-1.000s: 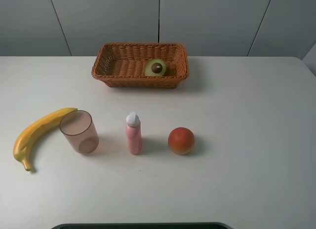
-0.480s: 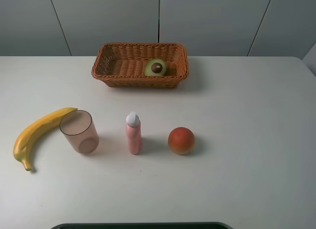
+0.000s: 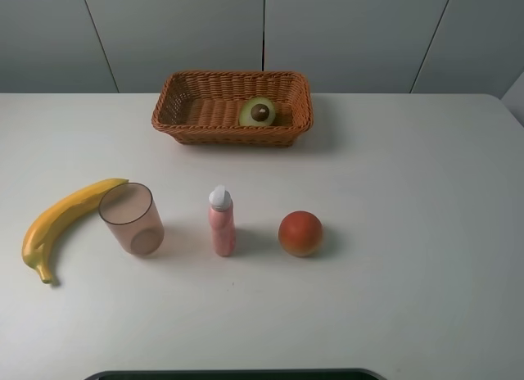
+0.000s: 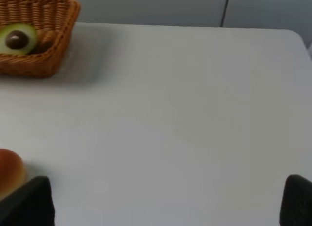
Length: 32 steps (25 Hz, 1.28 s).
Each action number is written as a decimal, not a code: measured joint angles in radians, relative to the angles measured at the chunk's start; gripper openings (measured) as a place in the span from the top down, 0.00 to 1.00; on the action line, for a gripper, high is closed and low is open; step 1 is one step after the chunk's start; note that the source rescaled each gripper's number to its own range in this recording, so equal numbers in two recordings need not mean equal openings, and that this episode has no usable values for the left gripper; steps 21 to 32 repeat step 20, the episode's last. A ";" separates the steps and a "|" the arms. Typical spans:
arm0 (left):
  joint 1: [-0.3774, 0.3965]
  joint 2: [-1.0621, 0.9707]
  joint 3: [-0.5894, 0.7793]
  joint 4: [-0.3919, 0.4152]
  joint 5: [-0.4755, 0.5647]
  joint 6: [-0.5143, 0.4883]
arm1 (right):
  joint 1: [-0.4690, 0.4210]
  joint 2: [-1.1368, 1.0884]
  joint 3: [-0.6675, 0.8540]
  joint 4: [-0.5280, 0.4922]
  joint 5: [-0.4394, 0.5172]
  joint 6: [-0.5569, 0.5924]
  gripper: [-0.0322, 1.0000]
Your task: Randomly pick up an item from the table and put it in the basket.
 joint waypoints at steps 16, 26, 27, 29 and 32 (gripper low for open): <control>0.000 0.000 0.000 0.000 0.000 0.000 | -0.006 0.000 0.000 0.004 0.000 0.006 0.02; 0.000 0.000 0.000 0.000 0.000 0.000 | -0.006 0.000 0.000 0.004 0.000 0.008 0.02; 0.000 0.000 0.000 0.000 0.000 0.000 | -0.006 0.000 0.000 0.004 0.000 0.008 0.02; 0.000 0.000 0.000 0.000 0.000 0.000 | -0.006 0.000 0.000 0.004 0.000 0.008 0.02; 0.000 0.000 0.000 0.000 0.000 0.000 | -0.006 0.000 0.000 0.004 0.000 0.008 0.02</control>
